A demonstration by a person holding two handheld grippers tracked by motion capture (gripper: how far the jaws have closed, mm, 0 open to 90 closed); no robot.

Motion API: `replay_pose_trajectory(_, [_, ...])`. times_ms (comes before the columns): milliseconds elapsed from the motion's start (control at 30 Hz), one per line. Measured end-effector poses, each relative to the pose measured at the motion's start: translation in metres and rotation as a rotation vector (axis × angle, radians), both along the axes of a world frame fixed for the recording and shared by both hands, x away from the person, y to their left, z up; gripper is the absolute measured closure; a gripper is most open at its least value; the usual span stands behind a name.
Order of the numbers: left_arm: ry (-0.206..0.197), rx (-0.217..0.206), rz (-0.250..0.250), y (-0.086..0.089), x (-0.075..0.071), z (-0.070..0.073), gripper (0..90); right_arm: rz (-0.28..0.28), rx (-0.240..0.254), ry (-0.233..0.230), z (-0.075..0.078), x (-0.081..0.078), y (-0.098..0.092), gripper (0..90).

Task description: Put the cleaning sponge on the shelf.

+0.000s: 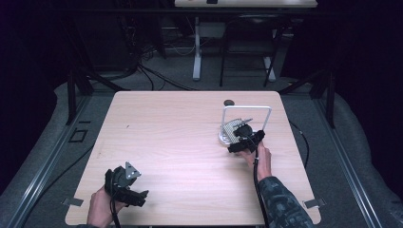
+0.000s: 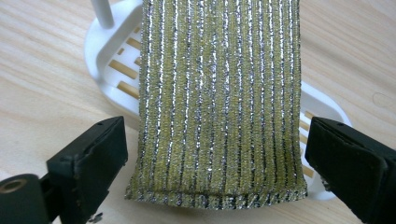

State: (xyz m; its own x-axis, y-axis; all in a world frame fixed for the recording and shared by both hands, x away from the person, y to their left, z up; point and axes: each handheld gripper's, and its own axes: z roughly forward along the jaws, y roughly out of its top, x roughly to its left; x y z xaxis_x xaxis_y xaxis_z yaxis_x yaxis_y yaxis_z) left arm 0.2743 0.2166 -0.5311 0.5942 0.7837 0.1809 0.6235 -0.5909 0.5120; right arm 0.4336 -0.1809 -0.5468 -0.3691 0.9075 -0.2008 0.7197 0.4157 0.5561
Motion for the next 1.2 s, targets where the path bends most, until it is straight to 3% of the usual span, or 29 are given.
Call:
replay_pose_trajectory(467, [-0.009, -0.015, -0.002, 0.001, 0.0, 0.001, 0.1, 0.043, 0.049, -0.03, 0.018, -0.015, -0.001, 5.7])
replay_pose_trajectory(667, [-0.01, -0.022, 0.007, 0.002, 0.0, 0.002, 0.1, 0.074, 0.101, -0.015, 0.03, -0.022, -0.004, 6.2])
replay_pose_trajectory(900, [-0.003, -0.022, -0.001, 0.002, 0.001, 0.002, 0.1, 0.106, 0.126, -0.013, 0.039, -0.032, -0.006, 6.9])
replay_pose_trajectory(1200, [-0.005, -0.026, 0.001, 0.002, 0.001, 0.001, 0.1, 0.19, 0.176, -0.009, 0.058, -0.052, -0.012, 6.8])
